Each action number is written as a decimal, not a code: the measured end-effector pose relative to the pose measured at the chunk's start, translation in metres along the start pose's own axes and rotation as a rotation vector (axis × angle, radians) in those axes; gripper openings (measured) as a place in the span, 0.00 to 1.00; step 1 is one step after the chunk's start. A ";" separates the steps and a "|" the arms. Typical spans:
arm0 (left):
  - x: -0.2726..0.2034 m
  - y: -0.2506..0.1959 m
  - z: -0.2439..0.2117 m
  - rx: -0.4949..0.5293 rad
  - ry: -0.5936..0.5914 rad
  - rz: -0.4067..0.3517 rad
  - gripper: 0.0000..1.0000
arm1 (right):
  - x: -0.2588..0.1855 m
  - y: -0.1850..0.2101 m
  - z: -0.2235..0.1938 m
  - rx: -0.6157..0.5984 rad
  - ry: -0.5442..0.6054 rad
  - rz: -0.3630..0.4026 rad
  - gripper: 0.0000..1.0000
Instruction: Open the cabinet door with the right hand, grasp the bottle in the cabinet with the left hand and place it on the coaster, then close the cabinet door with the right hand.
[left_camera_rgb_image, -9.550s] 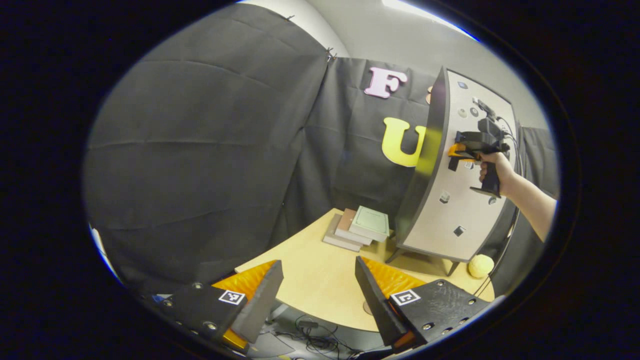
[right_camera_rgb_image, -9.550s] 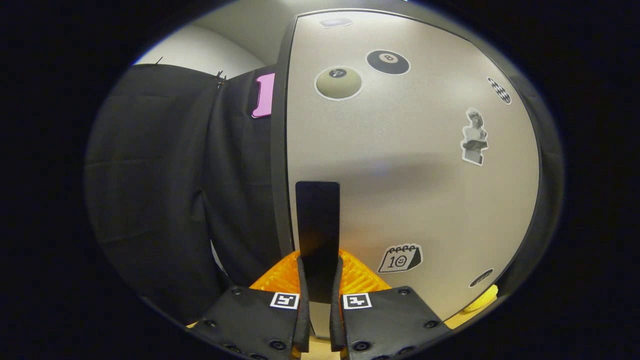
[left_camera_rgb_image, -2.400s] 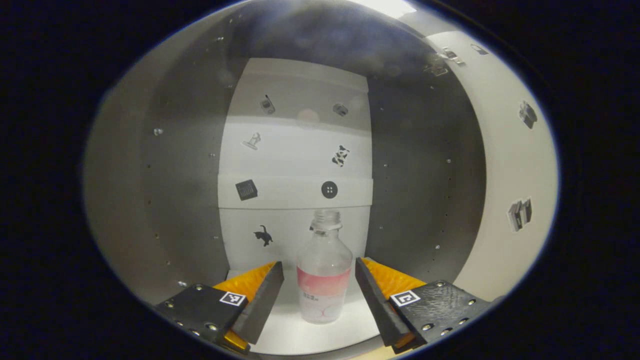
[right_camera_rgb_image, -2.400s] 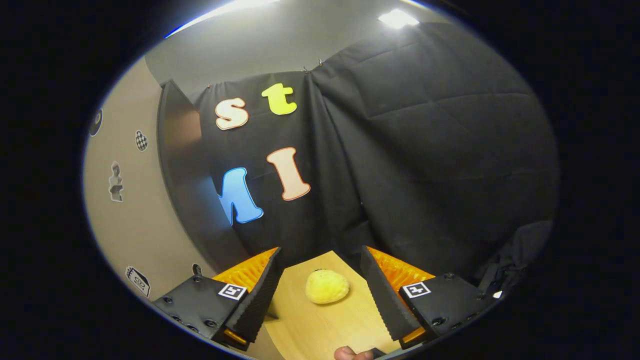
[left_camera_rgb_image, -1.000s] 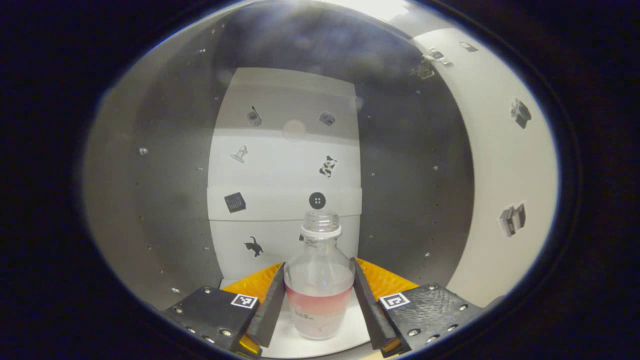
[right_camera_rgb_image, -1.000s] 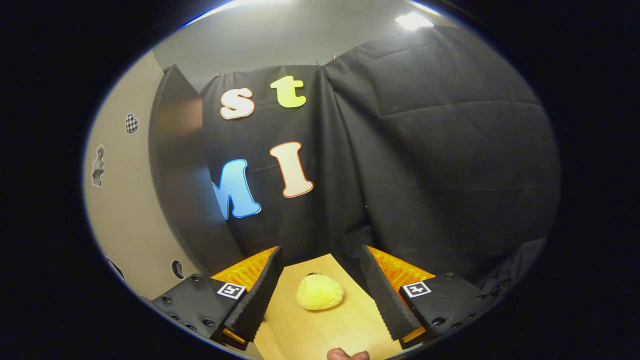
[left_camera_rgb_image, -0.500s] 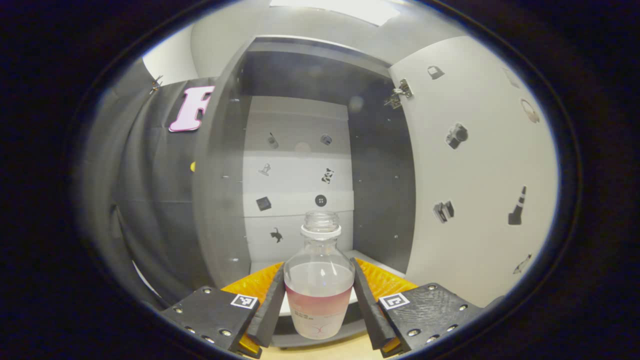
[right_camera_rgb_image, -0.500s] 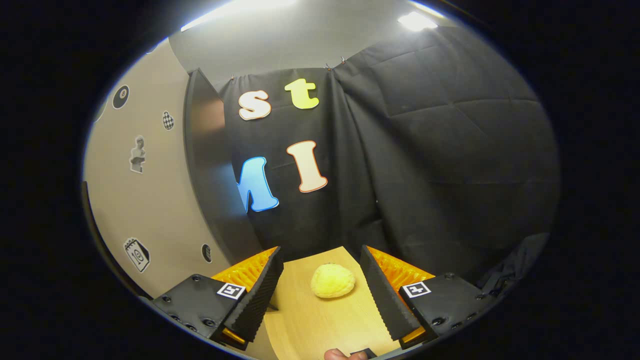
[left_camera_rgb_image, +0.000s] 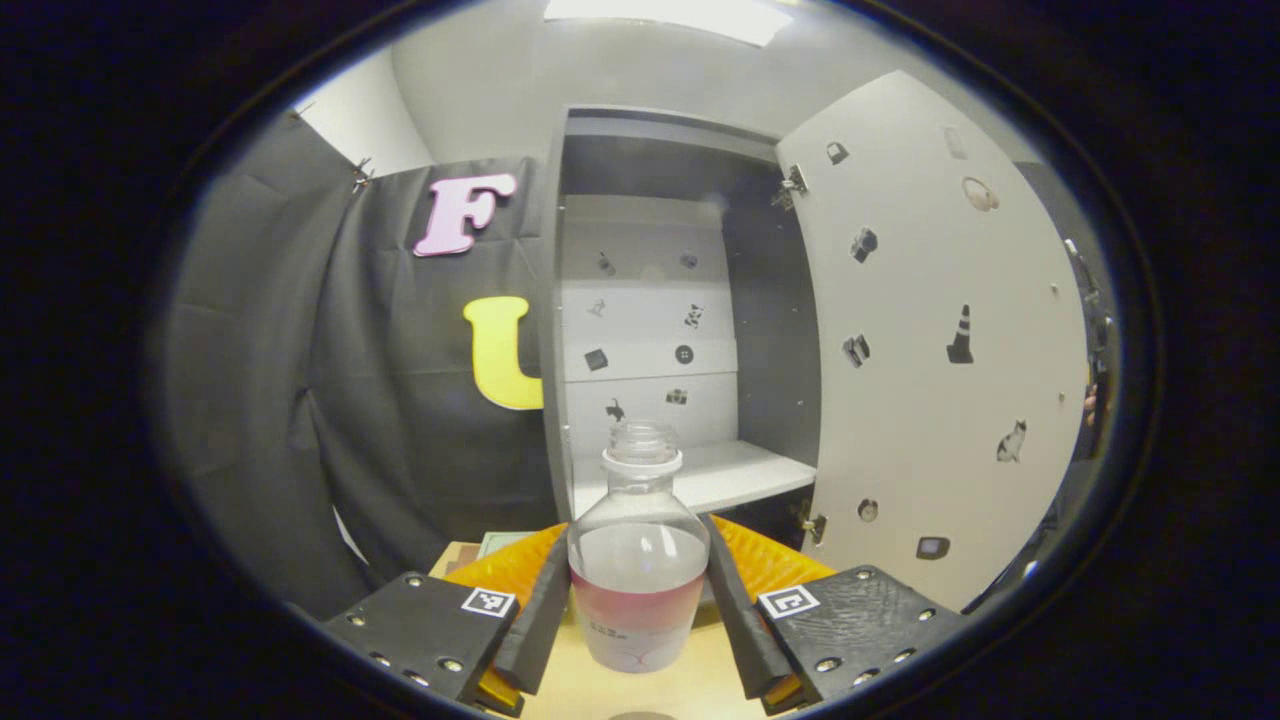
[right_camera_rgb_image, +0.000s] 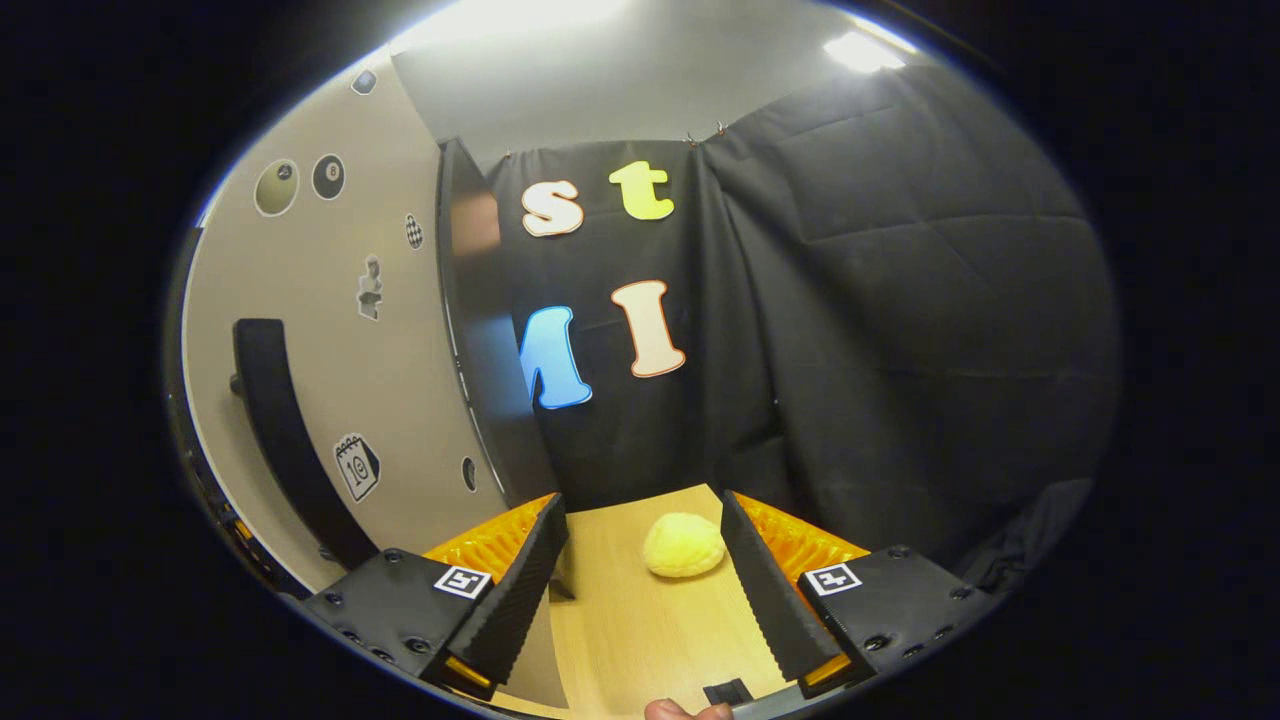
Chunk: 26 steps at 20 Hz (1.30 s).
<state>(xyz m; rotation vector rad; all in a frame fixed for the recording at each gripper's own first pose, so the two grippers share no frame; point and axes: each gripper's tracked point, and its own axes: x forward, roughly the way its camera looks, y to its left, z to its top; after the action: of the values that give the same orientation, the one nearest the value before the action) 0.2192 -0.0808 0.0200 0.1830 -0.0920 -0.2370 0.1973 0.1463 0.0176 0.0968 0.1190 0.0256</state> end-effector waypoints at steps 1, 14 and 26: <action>-0.009 0.004 -0.017 -0.020 0.005 0.017 0.72 | -0.003 0.001 -0.004 0.005 0.008 -0.010 0.92; -0.048 -0.010 -0.221 -0.055 0.109 0.173 0.72 | 0.006 0.000 0.003 0.005 -0.002 -0.042 0.98; -0.043 -0.009 -0.313 -0.015 0.130 0.231 0.74 | 0.010 -0.012 -0.021 -0.095 0.006 -0.119 0.98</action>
<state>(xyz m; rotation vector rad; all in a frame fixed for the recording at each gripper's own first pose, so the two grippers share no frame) 0.2105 -0.0261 -0.2917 0.1712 0.0177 0.0044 0.2047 0.1364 -0.0052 -0.0049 0.1297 -0.0874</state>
